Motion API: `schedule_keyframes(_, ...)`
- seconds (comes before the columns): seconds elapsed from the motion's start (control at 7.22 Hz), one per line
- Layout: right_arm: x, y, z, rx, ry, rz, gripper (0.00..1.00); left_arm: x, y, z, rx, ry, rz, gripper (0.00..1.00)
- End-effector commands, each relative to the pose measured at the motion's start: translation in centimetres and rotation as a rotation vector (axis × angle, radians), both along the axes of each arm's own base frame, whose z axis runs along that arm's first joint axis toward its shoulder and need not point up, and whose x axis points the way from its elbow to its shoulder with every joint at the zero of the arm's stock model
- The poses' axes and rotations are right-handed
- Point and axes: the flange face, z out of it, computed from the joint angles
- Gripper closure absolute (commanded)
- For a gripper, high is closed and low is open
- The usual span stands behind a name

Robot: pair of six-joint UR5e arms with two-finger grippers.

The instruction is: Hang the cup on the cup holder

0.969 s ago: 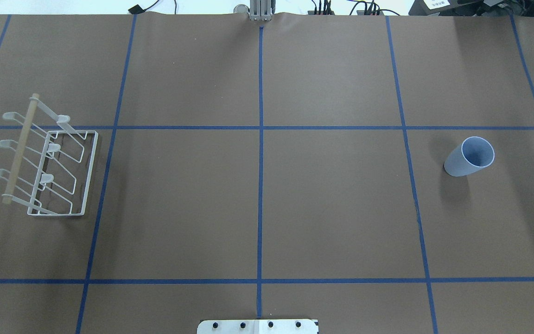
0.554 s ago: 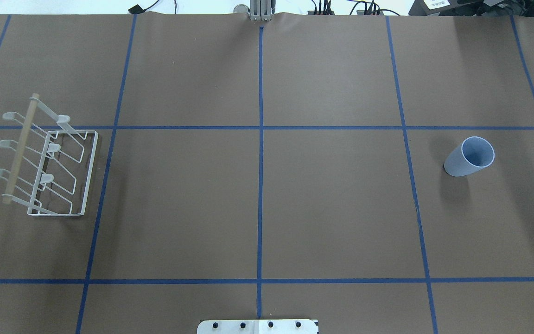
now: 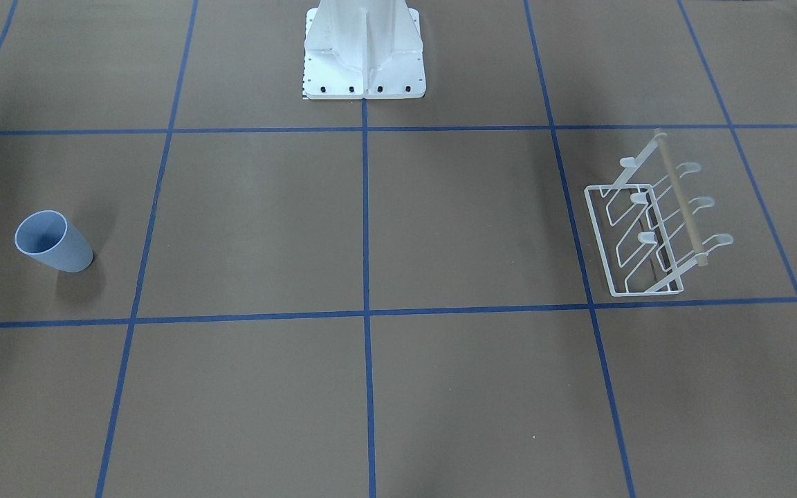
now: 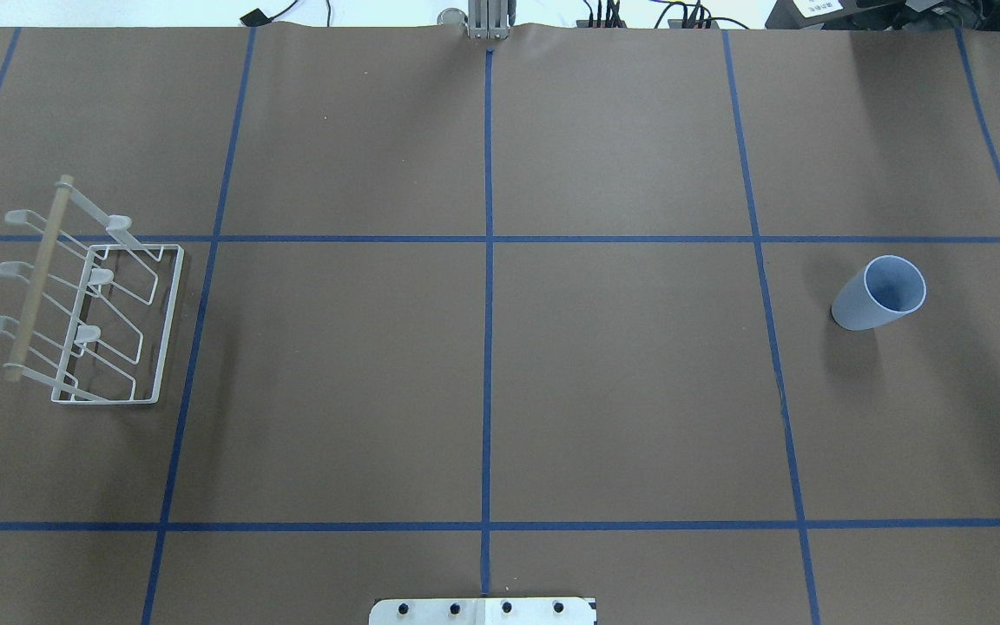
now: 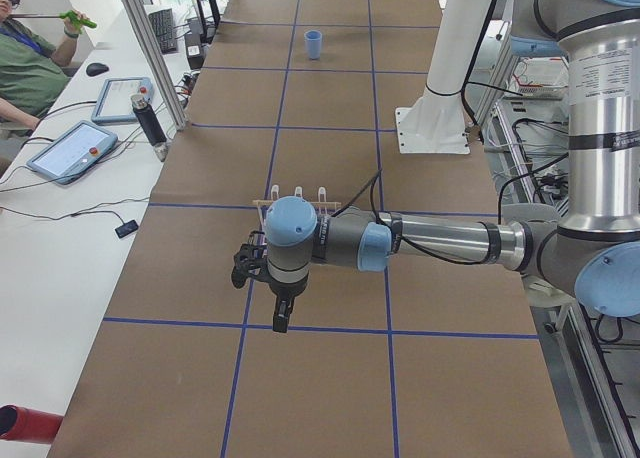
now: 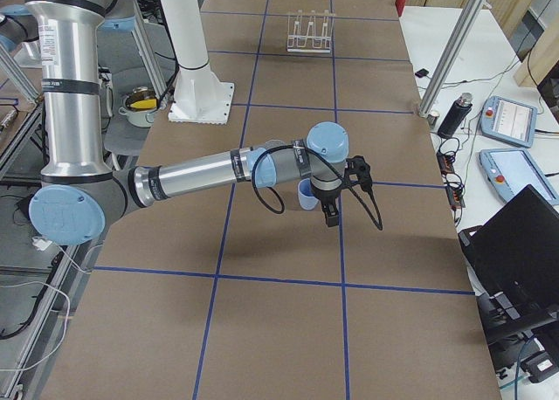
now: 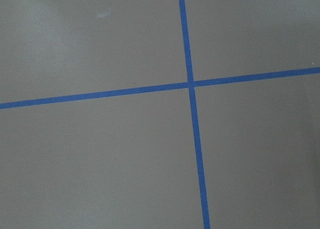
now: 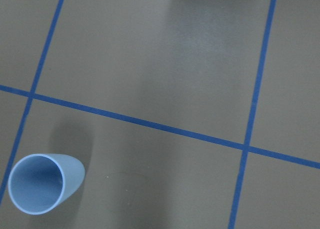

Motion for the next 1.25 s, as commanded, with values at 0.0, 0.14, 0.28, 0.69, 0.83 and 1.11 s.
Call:
schedule_keyframes(0.0, -3.6, -0.4, 1.5, 0.06, -0.02, -0.072, 0.0, 0.0, -0.1, -0.1, 0.001, 0.001, 0.0, 0.02)
schedule_keyframes(0.14, -5.9, -1.3, 1.1, 0.068, -0.021, -0.112, 0.0, 0.0, -0.1, 0.0, 0.0, 0.001, 0.0, 0.02)
schedule_keyframes(0.28, -7.6, -2.6, 0.2, 0.043, -0.033, -0.115, 0.0, 0.0, -0.1, 0.0, -0.001, 0.001, -0.001, 0.02)
schedule_keyframes(0.69, -15.1, -3.5, -2.3, -0.032, -0.043, -0.163, 0.0, 0.0, -0.2, 0.2, -0.006, 0.001, -0.003, 0.02)
schedule_keyframes(0.83, -16.4, -4.6, -1.6, -0.085, -0.038, -0.145, 0.0, 0.0, -0.2, 0.2, -0.008, 0.001, -0.003, 0.02)
schedule_keyframes(1.11, -18.2, -4.9, -0.2, -0.118, -0.025, -0.167, 0.0, 0.0, -0.2, 0.2, -0.009, 0.004, -0.004, 0.02)
